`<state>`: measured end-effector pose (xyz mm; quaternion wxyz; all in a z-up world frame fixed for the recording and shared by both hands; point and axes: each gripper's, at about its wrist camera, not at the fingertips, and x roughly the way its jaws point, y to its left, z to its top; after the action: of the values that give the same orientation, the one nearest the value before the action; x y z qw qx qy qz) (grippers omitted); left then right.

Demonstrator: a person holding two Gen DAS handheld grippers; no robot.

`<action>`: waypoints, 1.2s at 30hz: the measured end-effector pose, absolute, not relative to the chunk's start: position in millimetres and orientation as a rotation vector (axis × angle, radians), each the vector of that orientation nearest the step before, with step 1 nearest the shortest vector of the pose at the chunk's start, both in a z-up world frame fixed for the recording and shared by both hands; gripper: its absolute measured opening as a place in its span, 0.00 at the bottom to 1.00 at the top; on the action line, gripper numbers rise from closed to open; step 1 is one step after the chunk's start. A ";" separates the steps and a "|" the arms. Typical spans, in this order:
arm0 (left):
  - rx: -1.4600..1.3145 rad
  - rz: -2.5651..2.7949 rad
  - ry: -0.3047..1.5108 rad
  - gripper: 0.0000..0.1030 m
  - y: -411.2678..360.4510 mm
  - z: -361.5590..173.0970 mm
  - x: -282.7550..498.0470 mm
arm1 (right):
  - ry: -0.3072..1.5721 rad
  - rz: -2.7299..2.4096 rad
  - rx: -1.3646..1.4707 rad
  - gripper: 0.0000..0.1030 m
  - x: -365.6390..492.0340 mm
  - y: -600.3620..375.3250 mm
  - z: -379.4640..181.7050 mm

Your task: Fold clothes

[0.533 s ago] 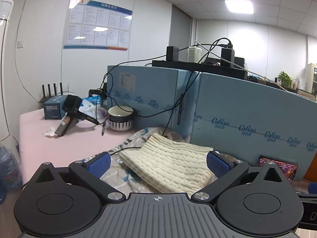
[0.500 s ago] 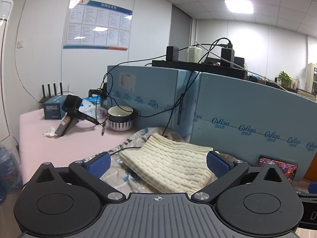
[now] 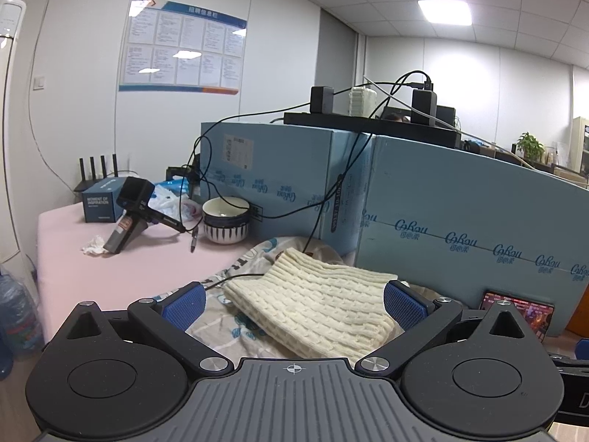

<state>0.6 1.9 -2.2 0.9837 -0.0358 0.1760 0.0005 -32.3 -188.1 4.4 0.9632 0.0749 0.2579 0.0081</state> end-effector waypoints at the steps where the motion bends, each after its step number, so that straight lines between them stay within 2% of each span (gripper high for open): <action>1: -0.071 -0.001 0.354 1.00 1.3 -1.3 0.8 | 0.523 0.015 0.153 1.00 -31.9 -189.0 2.9; 23: -0.064 -0.117 0.389 1.00 -18.7 -2.0 -0.4 | 0.555 -0.088 0.174 1.00 -53.1 -204.4 10.0; 36: -0.052 -0.226 0.420 1.00 -57.3 -2.4 -11.4 | 0.583 -0.190 0.187 1.00 -80.9 -232.2 11.1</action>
<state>-11.4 -57.3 -2.4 0.9714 -0.0256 0.2080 -0.1120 -80.9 -232.2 11.1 0.9490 0.0917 0.2868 -0.0935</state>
